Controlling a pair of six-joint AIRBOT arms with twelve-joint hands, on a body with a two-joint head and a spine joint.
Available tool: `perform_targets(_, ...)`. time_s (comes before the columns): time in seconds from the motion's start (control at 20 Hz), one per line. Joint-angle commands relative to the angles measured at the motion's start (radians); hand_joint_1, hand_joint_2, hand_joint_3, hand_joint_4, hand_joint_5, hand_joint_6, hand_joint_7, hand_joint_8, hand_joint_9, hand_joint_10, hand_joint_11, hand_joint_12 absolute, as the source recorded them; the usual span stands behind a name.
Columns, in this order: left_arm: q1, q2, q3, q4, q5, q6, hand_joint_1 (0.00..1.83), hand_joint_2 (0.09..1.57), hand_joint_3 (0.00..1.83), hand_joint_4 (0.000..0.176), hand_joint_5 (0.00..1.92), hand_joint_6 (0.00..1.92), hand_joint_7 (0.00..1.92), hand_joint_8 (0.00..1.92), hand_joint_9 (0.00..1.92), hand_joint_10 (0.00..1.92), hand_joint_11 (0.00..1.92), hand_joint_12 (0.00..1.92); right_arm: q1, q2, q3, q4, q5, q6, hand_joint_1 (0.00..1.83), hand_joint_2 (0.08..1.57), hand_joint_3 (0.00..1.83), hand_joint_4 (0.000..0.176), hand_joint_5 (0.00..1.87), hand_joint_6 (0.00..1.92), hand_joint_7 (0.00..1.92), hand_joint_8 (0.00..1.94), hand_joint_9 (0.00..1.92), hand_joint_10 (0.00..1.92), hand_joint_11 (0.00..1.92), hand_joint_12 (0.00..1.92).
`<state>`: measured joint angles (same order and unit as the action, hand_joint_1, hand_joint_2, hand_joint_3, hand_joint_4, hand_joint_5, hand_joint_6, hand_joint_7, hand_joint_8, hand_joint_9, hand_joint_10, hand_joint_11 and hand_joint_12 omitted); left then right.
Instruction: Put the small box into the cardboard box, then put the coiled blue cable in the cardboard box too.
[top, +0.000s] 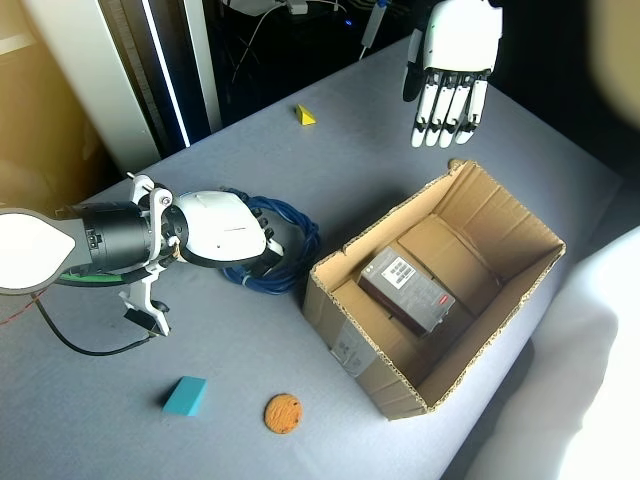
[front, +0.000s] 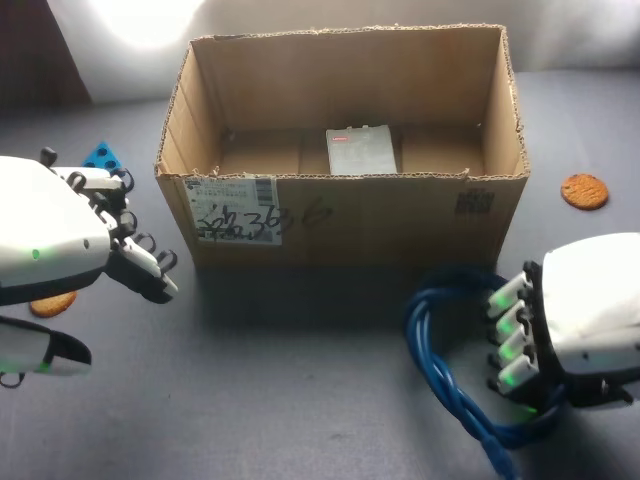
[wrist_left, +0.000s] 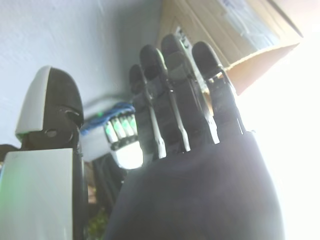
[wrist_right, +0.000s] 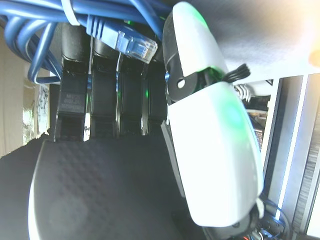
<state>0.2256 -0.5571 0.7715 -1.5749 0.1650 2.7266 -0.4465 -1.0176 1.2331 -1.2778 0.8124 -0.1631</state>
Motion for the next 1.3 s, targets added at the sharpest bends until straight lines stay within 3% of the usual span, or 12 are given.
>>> perform_targets(0.0,-0.008,0.013,-0.003,-0.016,-0.008,0.001,0.94,1.14,0.0,0.0,0.6,0.0,0.68,0.01,0.62,0.03,0.07,1.07,0.023,0.017,-0.001,0.062,0.121,0.026,1.34,1.21,0.0,0.0,0.72,1.28,0.79,1.24,0.77,1.47,0.6,1.48)
perform_targets(0.1,-0.009,0.013,-0.003,-0.021,-0.009,0.002,0.94,1.15,0.0,0.0,0.59,0.0,0.67,0.0,0.6,0.01,0.03,1.09,0.052,0.025,-0.005,0.062,0.158,0.065,1.35,1.2,0.0,0.0,0.75,1.24,0.83,1.19,0.78,1.44,0.59,1.46)
perform_targets(0.2,-0.009,0.013,-0.002,-0.178,-0.014,0.157,0.93,1.15,0.0,0.0,0.6,0.0,0.68,0.0,0.61,0.01,0.06,1.06,0.084,0.039,-0.018,0.062,0.178,0.07,1.35,1.19,0.0,0.0,0.76,1.22,0.84,1.19,0.8,1.4,0.65,1.42)
perform_targets(0.25,-0.011,0.014,-0.002,-0.201,-0.022,0.172,0.95,1.13,0.0,0.0,0.6,0.0,0.68,0.0,0.61,0.01,0.06,1.06,0.095,0.044,-0.025,0.062,0.187,0.068,1.35,1.19,0.0,0.0,0.76,1.24,0.82,1.21,0.78,1.41,0.63,1.42)
perform_targets(0.55,-0.02,0.016,0.02,-0.207,-0.007,0.172,0.96,1.14,0.0,0.0,0.61,0.0,0.67,0.0,0.6,0.0,0.04,1.08,0.178,0.078,-0.095,0.042,0.198,0.034,1.35,1.18,0.0,0.0,0.78,1.19,0.86,1.15,0.81,1.39,0.63,1.43)
perform_targets(0.65,-0.019,0.019,0.022,-0.276,-0.013,0.244,0.95,1.14,0.0,0.0,0.62,0.01,0.68,0.01,0.61,0.01,0.06,1.09,0.211,0.083,-0.107,0.039,0.195,0.015,1.35,1.18,0.0,0.0,0.77,1.19,0.86,1.16,0.8,1.41,0.61,1.44)
perform_targets(0.7,-0.02,0.019,0.022,-0.268,-0.014,0.241,0.95,1.14,0.0,0.0,0.62,0.01,0.68,0.01,0.61,0.01,0.06,1.09,0.223,0.083,-0.107,0.039,0.189,0.012,1.35,1.18,0.0,0.0,0.77,1.19,0.86,1.16,0.8,1.41,0.61,1.44)
perform_targets(0.75,-0.024,0.019,0.022,-0.185,-0.014,0.168,0.95,1.14,0.0,0.0,0.62,0.01,0.68,0.01,0.61,0.01,0.06,1.09,0.231,0.082,-0.107,0.039,0.183,0.004,1.35,1.18,0.0,0.0,0.77,1.19,0.86,1.16,0.8,1.41,0.61,1.44)
perform_targets(0.8,-0.032,0.018,0.027,0.057,-0.014,-0.089,0.95,1.14,0.0,0.0,0.61,0.0,0.68,0.0,0.61,0.01,0.04,1.07,0.236,0.082,-0.107,0.04,0.183,-0.02,1.35,1.18,0.0,0.0,0.78,1.18,0.87,1.16,0.79,1.42,0.58,1.49)
perform_targets(1.0,-0.041,0.013,0.022,0.545,-0.036,-0.631,0.98,1.11,0.0,0.0,0.62,0.01,0.69,0.01,0.62,0.01,0.07,1.05,0.246,0.072,-0.107,0.049,0.18,-0.112,1.36,1.16,0.0,0.0,0.81,1.14,0.91,1.09,0.84,1.35,0.64,1.41)
perform_targets(1.15,-0.05,0.012,0.004,1.003,-0.077,-1.127,0.96,1.14,0.0,0.0,0.61,0.0,0.67,0.0,0.61,0.0,0.04,1.09,0.278,0.06,-0.107,0.057,0.174,-0.125,1.36,1.17,0.0,0.0,0.8,1.12,0.9,1.11,0.84,1.38,0.64,1.42)
perform_targets(1.25,-0.042,0.013,-0.006,1.339,-0.166,-1.493,0.95,1.15,0.01,0.0,0.58,0.0,0.65,0.0,0.59,0.0,0.02,1.09,0.306,0.053,-0.107,0.058,0.168,-0.135,1.36,1.18,0.0,0.0,0.78,1.14,0.88,1.14,0.81,1.41,0.62,1.46)
